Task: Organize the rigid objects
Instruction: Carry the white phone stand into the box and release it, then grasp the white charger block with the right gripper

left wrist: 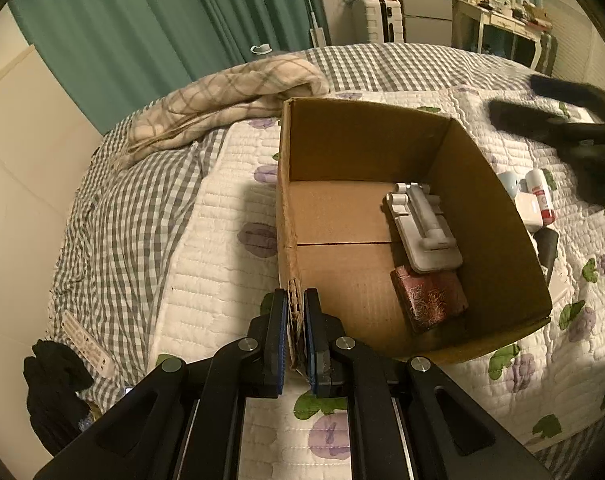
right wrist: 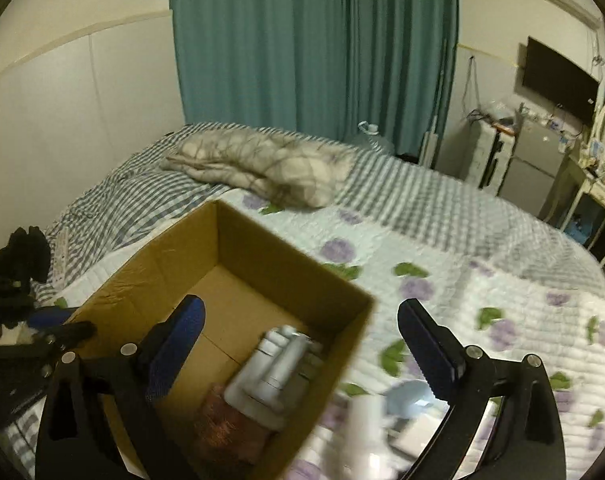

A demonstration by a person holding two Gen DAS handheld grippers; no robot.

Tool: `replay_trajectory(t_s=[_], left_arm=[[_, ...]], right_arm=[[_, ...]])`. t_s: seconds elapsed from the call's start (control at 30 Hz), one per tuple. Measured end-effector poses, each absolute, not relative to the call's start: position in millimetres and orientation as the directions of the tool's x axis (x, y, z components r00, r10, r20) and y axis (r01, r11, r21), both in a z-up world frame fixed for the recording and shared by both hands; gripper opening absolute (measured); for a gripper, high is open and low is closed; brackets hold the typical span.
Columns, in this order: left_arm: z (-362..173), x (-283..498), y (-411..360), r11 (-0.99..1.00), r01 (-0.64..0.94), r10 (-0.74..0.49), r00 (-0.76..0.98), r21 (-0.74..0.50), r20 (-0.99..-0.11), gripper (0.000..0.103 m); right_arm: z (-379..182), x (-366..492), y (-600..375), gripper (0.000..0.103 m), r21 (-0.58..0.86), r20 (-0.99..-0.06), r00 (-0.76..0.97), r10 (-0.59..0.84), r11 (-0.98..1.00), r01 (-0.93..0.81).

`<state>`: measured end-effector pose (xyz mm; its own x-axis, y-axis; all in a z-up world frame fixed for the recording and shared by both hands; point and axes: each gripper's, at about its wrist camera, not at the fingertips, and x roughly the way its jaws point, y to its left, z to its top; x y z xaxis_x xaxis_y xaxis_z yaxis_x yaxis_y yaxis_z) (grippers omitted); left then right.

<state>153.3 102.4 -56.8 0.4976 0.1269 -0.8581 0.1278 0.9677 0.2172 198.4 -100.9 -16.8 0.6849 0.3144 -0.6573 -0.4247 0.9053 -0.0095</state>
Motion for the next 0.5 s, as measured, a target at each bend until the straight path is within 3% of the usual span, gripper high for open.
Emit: replay_trajectory(t_s=[0.3, 0.5], left_arm=[[-55, 152, 102, 0.969, 0.122, 0.126, 0.498, 0.213, -0.858, 0.008], [-54, 150, 100, 0.968, 0.119, 0.132, 0.499, 0.219, -0.857, 0.008]], right_arm=[[30, 161, -186, 0.098, -0.139, -0.656, 0.734, 0.174, 0.929, -0.344], [16, 140, -220, 0.098, -0.182, -0.679, 0.726, 0.112, 0.932, -0.314]])
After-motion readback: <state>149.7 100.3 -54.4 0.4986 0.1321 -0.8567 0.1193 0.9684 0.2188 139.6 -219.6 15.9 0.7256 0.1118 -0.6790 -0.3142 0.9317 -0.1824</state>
